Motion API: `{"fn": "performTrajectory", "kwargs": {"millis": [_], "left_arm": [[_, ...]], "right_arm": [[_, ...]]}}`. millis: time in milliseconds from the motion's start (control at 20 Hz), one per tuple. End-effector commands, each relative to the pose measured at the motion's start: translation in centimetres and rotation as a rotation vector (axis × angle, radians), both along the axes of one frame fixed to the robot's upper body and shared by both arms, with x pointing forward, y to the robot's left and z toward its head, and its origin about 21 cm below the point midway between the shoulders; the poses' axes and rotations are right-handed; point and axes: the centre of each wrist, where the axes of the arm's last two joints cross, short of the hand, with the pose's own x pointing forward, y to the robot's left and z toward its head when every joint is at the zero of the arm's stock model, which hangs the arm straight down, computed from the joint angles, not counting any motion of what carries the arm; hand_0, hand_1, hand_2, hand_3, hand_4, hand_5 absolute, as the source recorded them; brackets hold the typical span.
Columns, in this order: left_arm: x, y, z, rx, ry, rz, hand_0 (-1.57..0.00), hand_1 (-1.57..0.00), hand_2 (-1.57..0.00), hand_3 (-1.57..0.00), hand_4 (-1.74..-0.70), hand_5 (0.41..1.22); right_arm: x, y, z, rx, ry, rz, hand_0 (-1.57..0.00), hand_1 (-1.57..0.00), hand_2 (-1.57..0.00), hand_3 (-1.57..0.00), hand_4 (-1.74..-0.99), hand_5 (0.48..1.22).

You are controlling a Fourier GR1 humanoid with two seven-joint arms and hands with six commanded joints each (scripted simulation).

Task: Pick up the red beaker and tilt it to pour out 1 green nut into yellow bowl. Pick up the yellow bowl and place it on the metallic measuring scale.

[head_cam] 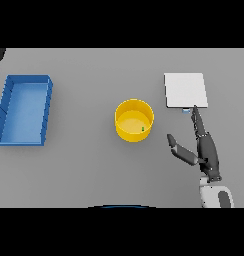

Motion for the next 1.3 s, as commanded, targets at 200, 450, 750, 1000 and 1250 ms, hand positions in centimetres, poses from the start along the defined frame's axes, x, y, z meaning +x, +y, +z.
{"fn": "performTrajectory", "kwargs": {"millis": [200, 450, 750, 1000, 1250], "left_arm": [[-3.6, 4.7, -5.3, -0.289, -0.051, 0.215, -1.57, -1.57, -1.57, -1.45, -1.74, 1.221], [-8.0, 5.5, -11.0, -0.407, -0.023, 0.357, -1.57, -1.57, -1.57, -1.45, -1.74, 1.221], [-11.4, 6.4, -16.1, -0.482, 0.022, 0.437, -1.57, -1.57, -1.57, -1.49, -1.74, 1.221], [-12.0, 6.4, -18.2, -0.488, 0.058, 0.476, -1.57, -1.57, -1.57, -1.55, -1.74, 1.039], [-13.2, 6.5, -17.7, -0.441, 0.203, 0.399, -1.46, -1.18, -1.19, -1.13, -1.23, 0.803]], "right_arm": [[-0.4, -1.0, 0.1, -0.033, -0.004, 0.007, 0.00, 0.00, 0.00, 0.00, -1.209, 0.620], [-0.1, -0.3, 0.2, -0.052, 0.004, 0.020, 0.00, 0.00, 0.00, 0.00, -1.206, 0.657], [-0.1, -0.5, 0.4, -0.049, 0.011, 0.019, 0.00, 0.00, 0.00, 0.00, -1.216, 0.664], [-0.3, -0.5, 0.3, -0.059, 0.004, 0.016, 0.00, 0.00, 0.00, 0.00, -1.203, 0.663], [-0.9, -0.3, -0.1, -0.049, -0.006, 0.023, 0.00, 0.00, 0.00, 0.00, -1.188, 0.663]]}}
